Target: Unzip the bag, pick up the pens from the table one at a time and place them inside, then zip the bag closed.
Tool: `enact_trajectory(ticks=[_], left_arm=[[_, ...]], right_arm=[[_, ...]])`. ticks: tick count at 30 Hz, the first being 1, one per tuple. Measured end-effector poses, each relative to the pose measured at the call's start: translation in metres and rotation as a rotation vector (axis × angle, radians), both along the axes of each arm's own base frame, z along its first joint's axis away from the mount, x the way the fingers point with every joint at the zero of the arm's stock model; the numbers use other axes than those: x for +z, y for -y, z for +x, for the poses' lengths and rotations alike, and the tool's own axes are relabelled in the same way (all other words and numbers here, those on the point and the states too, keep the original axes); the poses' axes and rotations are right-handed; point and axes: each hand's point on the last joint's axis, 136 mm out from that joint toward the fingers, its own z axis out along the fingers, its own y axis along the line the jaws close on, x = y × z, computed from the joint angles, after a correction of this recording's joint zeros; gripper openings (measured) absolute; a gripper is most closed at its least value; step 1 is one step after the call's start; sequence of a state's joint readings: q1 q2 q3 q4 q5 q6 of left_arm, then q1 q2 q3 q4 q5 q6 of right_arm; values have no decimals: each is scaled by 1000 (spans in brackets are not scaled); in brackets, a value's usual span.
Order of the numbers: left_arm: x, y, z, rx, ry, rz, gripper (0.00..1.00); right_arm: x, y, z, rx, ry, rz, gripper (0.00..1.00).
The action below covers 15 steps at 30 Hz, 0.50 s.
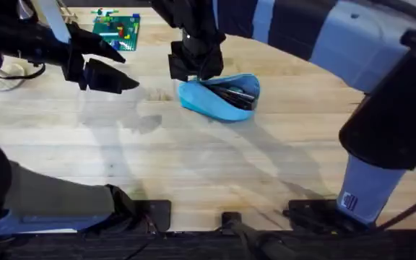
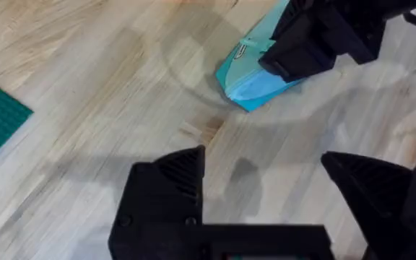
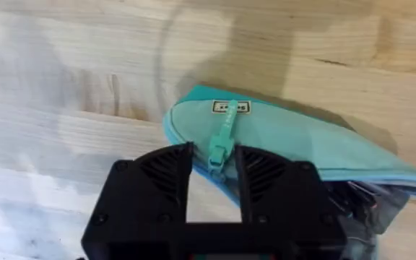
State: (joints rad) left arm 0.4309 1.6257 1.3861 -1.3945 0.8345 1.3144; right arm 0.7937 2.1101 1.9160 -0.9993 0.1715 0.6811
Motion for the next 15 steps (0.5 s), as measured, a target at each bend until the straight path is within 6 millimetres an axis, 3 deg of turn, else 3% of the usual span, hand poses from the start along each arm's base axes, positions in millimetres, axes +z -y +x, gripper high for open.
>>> enact_trajectory(ticks=[10,15], left_arm=[[0,0,0,0,-1,0,995],[0,0,0,0,-1,0,994]], right_arm=[[-1,1,-1,0,-5,-6,189],[-1,1,-1,0,-5,-6,132]])
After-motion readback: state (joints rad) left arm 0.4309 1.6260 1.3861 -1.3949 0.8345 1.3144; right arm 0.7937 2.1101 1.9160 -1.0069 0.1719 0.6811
